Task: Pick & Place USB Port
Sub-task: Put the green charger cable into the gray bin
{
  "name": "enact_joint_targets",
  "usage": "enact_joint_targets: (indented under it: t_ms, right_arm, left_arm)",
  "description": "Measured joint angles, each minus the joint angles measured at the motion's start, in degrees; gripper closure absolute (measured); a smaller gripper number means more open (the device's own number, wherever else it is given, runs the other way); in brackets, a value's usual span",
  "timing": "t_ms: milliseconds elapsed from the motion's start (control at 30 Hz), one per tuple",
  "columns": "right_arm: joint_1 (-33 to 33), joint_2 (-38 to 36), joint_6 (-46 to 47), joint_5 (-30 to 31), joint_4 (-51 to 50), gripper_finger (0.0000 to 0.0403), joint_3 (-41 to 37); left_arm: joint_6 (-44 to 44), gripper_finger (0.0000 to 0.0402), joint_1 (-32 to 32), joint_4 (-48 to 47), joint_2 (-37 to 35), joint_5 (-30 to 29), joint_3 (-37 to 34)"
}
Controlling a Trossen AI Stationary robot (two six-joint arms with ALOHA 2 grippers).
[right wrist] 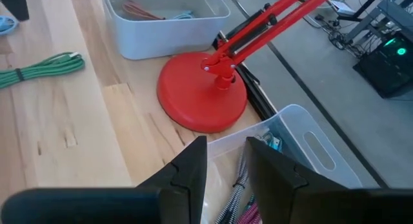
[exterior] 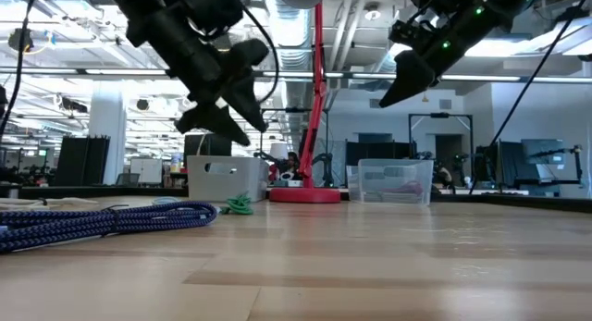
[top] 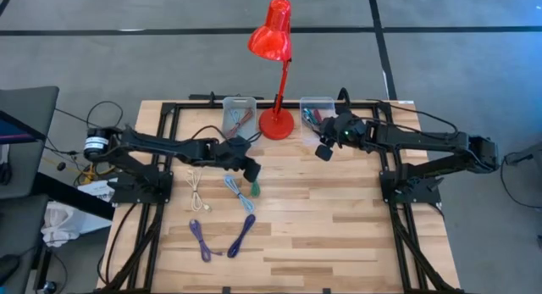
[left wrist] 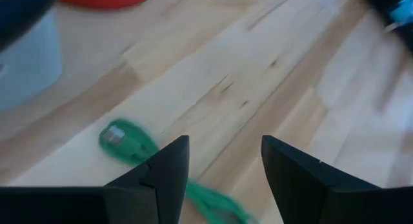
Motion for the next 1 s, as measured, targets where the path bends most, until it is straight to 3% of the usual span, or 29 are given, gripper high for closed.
enact_joint_targets:
  t_ms: [267, 533, 767, 1000]
  right_arm:
    - [0.00, 0.00, -0.10, -0.08, 0.00, 0.0302, 0.00]
    - [0.00, 0.00, -1.55, -0.10, -0.20, 0.0302, 0.00]
    - [0.02, 0.00, -1.57, -0.11, 0.02, 0.0302, 0.00]
    - [0.02, 0.00, -1.55, -0.09, 0.02, 0.0302, 0.00]
  left_arm:
    - [-0.01, 0.0207, 0.55, -4.83, 6.34, 2.55, 3.55]
    - [-4.94, 0.0207, 0.57, -18.39, 6.67, 3.12, 6.99]
    - [-8.50, 0.0207, 0.57, -16.69, 7.30, 2.96, 7.01]
    - [-8.63, 0.0207, 0.57, -15.25, 14.30, 6.99, 7.03]
